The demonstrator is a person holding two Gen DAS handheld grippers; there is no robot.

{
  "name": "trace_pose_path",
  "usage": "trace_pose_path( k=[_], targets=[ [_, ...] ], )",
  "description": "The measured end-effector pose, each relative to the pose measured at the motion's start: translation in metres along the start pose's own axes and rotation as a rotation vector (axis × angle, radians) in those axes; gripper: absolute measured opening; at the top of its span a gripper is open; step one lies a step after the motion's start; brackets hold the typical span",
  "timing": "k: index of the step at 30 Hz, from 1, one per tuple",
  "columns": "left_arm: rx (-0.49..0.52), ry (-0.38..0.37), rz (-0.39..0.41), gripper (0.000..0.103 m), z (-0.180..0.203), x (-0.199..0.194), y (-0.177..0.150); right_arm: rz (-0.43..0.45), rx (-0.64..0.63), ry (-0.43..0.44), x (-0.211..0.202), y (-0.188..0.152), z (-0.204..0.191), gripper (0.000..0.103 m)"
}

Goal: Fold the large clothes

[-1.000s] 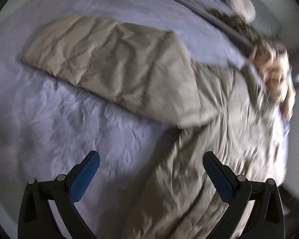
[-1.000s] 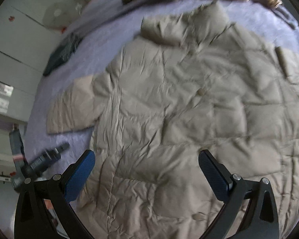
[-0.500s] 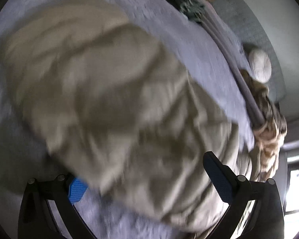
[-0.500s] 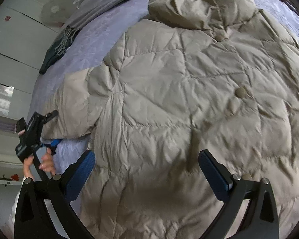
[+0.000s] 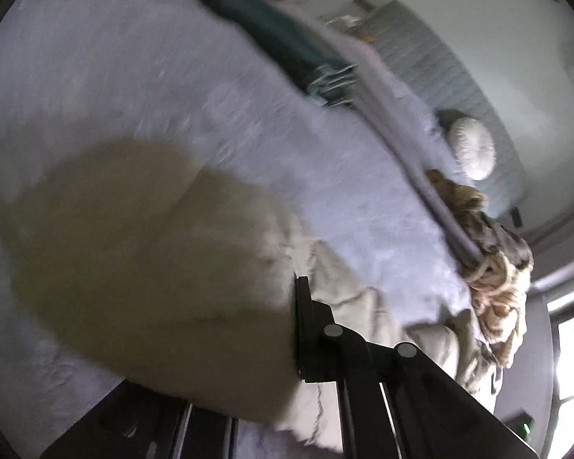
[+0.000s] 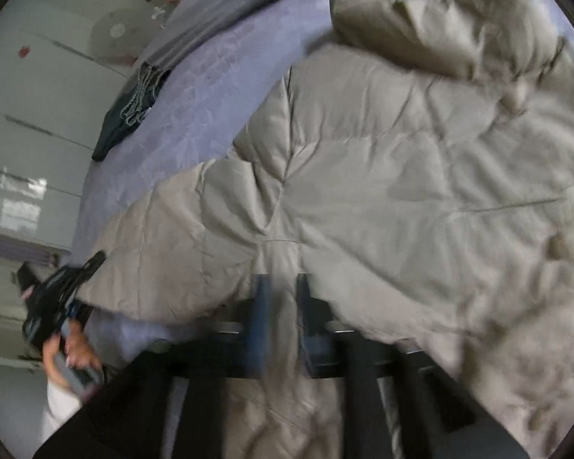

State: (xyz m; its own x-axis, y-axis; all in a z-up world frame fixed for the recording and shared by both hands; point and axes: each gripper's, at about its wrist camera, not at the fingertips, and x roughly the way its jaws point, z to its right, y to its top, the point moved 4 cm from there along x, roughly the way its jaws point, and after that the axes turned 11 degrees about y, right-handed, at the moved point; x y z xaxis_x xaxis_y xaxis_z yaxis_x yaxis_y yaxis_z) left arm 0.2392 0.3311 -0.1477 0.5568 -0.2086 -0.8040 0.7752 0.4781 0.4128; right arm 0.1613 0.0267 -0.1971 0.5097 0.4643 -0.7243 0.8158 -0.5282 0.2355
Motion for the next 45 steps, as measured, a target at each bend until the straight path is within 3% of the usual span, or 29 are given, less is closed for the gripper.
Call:
trace_pose_path(
  k=[7,14,17,21,25,27,31,36,37,38,39,41,45],
  targets=[
    [0.204,-0.171,0.070,0.008,0.073,-0.063,-0.005,-0.044,-0.006,0.100,0.056,-0.003,-0.019,0.009],
    [0.455,-0.360,0.013,0.009,0.179,-0.084,-0.051,-0.106,0.013,0.083,0.095,-0.011,-0.007,0.005],
    [0.565,-0.404,-0.006,0.008,0.231,-0.089,-0.083,-0.133,0.033,0.122,0.088,-0.014,-0.003,0.005],
    [0.688,-0.430,-0.048,0.009,0.299,-0.080,-0.134,-0.096,0.034,0.137,0.036,-0.025,0.013,0.005],
    [0.839,-0.386,-0.079,0.009,0.346,-0.058,-0.200,0.011,0.020,0.042,-0.042,-0.033,0.049,0.006],
    [0.910,-0.326,-0.104,0.009,0.359,-0.038,-0.236,0.064,0.023,-0.027,-0.080,-0.036,0.074,0.006],
    [1.043,-0.178,-0.119,0.009,0.363,-0.001,-0.297,0.167,0.058,-0.186,-0.152,-0.044,0.128,0.006],
    [1.147,-0.035,-0.135,0.010,0.354,0.035,-0.342,0.186,0.126,-0.220,-0.194,-0.052,0.180,0.006],
    [1.151,-0.027,-0.118,0.015,0.353,0.034,-0.344,0.184,0.130,-0.218,-0.198,-0.052,0.184,0.006],
    [1.149,-0.031,-0.120,0.035,0.353,0.032,-0.344,0.182,0.129,-0.217,-0.198,-0.050,0.182,0.006],
    [1.144,-0.041,-0.129,0.071,0.352,0.029,-0.344,0.181,0.127,-0.213,-0.199,-0.051,0.183,0.006],
    [1.128,-0.058,-0.119,0.098,0.352,0.019,-0.343,0.174,0.123,-0.208,-0.196,-0.047,0.180,0.006],
    [1.128,-0.050,-0.098,0.098,0.349,0.004,-0.331,0.166,0.106,-0.208,-0.204,-0.042,0.185,0.009]
  ],
)
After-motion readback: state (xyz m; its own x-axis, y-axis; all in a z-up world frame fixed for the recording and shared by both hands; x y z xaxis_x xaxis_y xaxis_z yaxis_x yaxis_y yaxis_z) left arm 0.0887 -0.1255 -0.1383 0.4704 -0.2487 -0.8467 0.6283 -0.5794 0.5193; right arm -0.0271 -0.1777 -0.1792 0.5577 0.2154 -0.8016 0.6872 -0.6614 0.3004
